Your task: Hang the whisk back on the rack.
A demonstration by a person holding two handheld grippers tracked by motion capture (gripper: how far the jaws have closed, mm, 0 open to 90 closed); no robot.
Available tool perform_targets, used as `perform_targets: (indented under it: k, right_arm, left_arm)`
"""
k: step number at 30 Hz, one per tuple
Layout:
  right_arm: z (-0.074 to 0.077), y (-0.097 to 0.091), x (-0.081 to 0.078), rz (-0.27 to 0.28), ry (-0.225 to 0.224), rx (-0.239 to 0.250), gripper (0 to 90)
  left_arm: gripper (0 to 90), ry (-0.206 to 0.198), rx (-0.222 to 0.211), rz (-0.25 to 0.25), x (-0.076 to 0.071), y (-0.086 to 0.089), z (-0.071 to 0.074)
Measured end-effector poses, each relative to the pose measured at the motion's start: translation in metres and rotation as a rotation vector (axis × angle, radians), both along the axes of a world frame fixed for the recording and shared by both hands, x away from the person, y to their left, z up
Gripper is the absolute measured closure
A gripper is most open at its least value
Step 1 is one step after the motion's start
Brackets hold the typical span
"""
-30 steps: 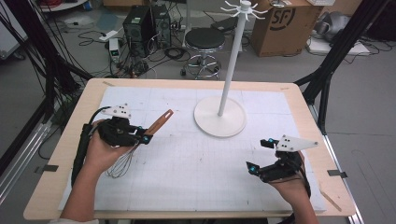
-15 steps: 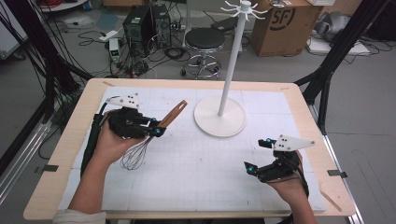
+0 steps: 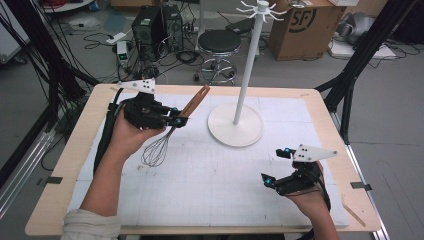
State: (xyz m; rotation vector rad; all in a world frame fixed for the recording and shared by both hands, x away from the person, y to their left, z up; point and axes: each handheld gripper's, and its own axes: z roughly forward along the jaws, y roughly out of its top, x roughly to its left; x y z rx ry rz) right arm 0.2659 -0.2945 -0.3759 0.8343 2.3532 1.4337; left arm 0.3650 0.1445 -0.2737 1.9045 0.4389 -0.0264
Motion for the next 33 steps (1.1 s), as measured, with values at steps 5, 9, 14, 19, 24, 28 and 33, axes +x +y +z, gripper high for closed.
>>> perform_targets:
  k: [5, 9, 14, 19, 24, 28, 33]
  right_arm:
    - [0.000, 0.000, 0.000, 0.002, -0.003, -0.002, 0.6]
    - [0.000, 0.001, 0.000, 0.007, -0.001, -0.005, 0.6]
    - [0.000, 0.001, 0.000, 0.009, 0.000, -0.008, 0.6]
    - [0.000, 0.002, 0.000, 0.011, 0.000, -0.012, 0.6]
    - [-0.001, 0.003, 0.001, 0.012, 0.004, -0.016, 0.6]
    - [-0.002, 0.005, 0.001, 0.017, 0.005, -0.016, 0.6]
    - [-0.003, 0.009, 0.001, 0.028, 0.005, -0.025, 0.6]
  left_arm:
    - [70.5, -0.009, 0.000, 0.000, 0.006, -0.005, 0.008]
    - [70.5, -0.016, 0.003, -0.011, 0.010, -0.009, 0.016]
    - [70.5, -0.017, -0.029, -0.025, 0.017, -0.014, 0.025]
    - [70.5, -0.016, -0.056, -0.045, 0.024, -0.020, 0.033]
    - [70.5, -0.030, -0.079, -0.063, 0.030, -0.025, 0.046]
    - [70.5, -0.037, -0.098, -0.063, 0.038, -0.029, 0.057]
    - [70.5, -0.046, -0.099, -0.055, 0.046, -0.037, 0.070]
